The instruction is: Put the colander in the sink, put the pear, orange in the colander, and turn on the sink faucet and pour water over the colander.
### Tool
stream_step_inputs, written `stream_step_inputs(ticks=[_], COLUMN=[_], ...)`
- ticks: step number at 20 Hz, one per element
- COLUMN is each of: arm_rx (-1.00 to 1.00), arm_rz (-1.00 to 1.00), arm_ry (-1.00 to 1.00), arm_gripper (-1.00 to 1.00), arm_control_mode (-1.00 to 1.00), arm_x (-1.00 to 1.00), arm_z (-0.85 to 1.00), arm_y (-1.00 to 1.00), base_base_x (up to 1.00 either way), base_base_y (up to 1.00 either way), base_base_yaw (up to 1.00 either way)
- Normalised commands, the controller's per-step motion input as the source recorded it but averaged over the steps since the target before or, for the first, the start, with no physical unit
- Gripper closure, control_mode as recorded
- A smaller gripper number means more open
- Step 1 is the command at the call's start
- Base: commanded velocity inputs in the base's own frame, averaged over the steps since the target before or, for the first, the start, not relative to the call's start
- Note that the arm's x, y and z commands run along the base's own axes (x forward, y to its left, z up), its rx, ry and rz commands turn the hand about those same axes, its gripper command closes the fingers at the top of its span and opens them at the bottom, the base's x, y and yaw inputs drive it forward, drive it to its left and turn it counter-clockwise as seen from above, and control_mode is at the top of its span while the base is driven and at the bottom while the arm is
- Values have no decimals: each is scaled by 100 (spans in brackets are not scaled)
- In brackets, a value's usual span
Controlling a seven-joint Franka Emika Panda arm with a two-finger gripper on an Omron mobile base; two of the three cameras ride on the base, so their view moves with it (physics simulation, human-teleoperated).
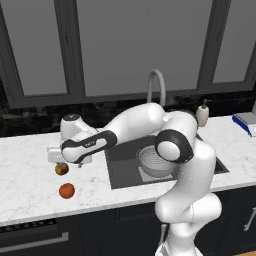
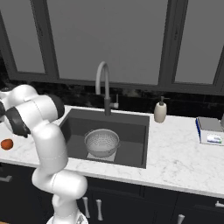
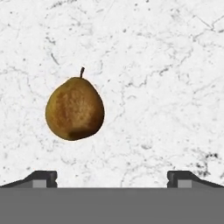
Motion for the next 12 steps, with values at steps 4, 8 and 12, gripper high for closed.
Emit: stream_step_inputs(ticks=[4, 8, 12], arm_rx=[0, 0, 0], arm_rz=[0, 0, 0], arm_ry=[-9, -5, 0], arm_gripper=[-100, -100, -100], arm_control_mode=[-100, -100, -100], arm_x=[1, 3, 8], arm_z=[-4, -7, -31], arm_y=[20, 10, 0], base_base_x=[0, 0, 0], base_base_y=[0, 0, 0], base_base_yaw=[0, 0, 0])
